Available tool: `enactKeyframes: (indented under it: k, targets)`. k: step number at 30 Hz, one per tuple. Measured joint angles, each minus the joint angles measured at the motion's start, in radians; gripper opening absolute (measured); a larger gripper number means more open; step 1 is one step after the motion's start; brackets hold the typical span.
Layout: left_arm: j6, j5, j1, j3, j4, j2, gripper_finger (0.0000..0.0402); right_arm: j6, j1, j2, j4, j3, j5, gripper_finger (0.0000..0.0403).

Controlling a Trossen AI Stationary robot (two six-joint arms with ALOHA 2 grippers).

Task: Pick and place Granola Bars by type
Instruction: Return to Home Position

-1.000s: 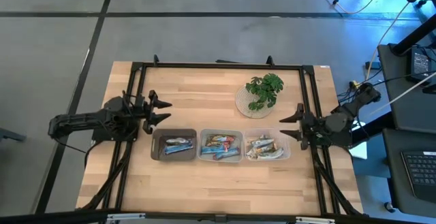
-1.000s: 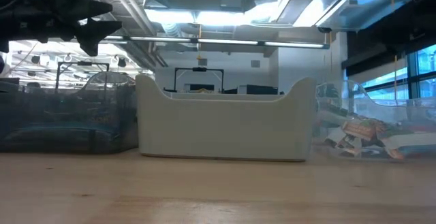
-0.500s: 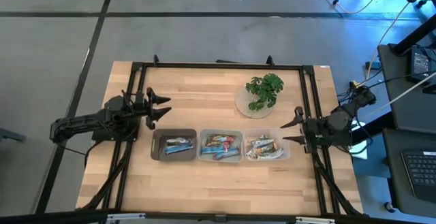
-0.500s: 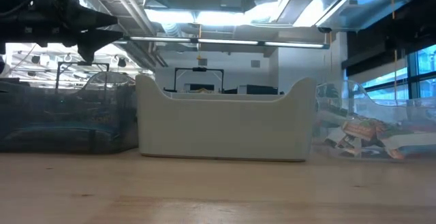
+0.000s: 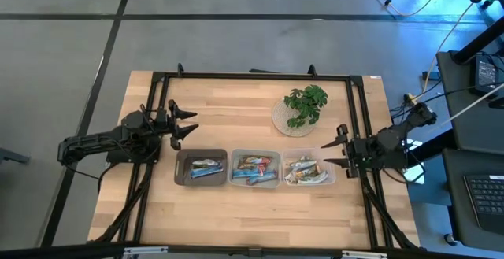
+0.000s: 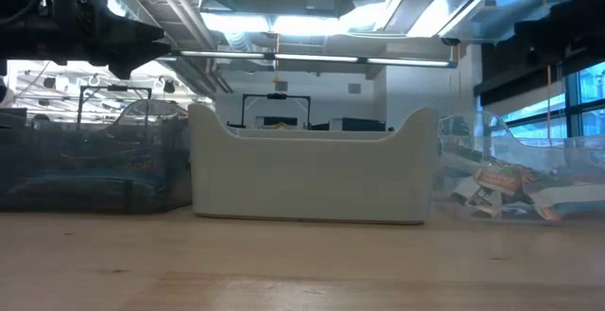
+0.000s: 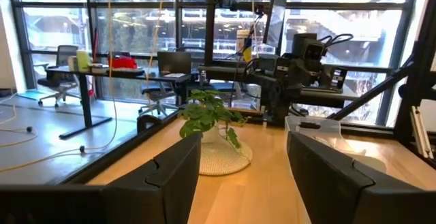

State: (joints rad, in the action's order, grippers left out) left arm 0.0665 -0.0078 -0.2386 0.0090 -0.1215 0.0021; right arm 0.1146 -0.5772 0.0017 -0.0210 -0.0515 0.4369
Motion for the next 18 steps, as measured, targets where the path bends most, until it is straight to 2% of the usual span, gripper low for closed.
enactKeyframes:
  k: [7, 13, 18]
  targets:
    - [-0.002, 0.0, 0.0, 0.0, 0.0, 0.0, 0.0212, 0.015, 0.064, -0.001, 0.011, 0.006, -0.024, 0.0206]
    - [-0.002, 0.0, 0.0, 0.0, -0.001, 0.0, 0.0212, 0.042, 0.116, 0.0, 0.046, 0.008, -0.205, 0.0206]
    - [-0.002, 0.0, 0.0, 0.0, -0.001, 0.0, 0.0212, 0.025, 0.155, 0.0, 0.095, 0.045, -0.245, 0.0206]
